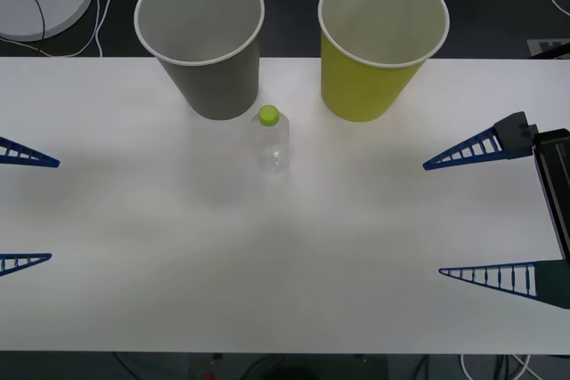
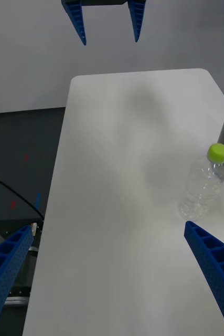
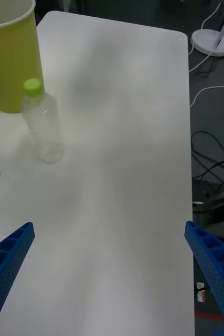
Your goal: Put the can into the green bin and the plastic bottle into the gray bin
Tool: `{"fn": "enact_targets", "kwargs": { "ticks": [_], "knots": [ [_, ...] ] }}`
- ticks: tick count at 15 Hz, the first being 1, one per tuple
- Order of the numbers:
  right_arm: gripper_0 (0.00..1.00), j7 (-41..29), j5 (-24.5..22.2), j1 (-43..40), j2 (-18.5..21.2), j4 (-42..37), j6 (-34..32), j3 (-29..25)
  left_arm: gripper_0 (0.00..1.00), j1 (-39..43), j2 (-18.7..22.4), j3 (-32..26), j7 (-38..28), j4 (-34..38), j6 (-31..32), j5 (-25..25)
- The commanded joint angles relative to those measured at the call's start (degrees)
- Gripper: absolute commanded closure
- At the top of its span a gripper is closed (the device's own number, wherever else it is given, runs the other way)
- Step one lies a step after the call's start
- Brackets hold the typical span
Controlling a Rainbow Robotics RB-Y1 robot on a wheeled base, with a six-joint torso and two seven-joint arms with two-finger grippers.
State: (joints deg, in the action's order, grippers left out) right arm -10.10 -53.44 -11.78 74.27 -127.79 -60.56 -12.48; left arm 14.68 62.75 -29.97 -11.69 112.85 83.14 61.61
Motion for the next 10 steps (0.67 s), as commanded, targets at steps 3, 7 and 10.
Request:
{"fn": "enact_targets", "kwargs": {
  "ticks": [3, 7, 10],
  "knots": [
    [0.00, 0.00, 0.00, 0.00, 0.00, 0.00, 0.00, 0.00, 0.00, 0.97, 0.35, 3.34, 4.04, -5.10, -1.76, -2.72],
    [0.00, 0.00, 0.00, 0.00, 0.00, 0.00, 0.00, 0.00, 0.00, 0.97, 1.58, 4.39, 6.77, -6.77, -3.87, -3.87],
    [0.00, 0.00, 0.00, 0.00, 0.00, 0.00, 0.00, 0.00, 0.00, 0.97, 1.58, 5.71, 7.38, -7.91, -7.12, -3.87]
  ]
}}
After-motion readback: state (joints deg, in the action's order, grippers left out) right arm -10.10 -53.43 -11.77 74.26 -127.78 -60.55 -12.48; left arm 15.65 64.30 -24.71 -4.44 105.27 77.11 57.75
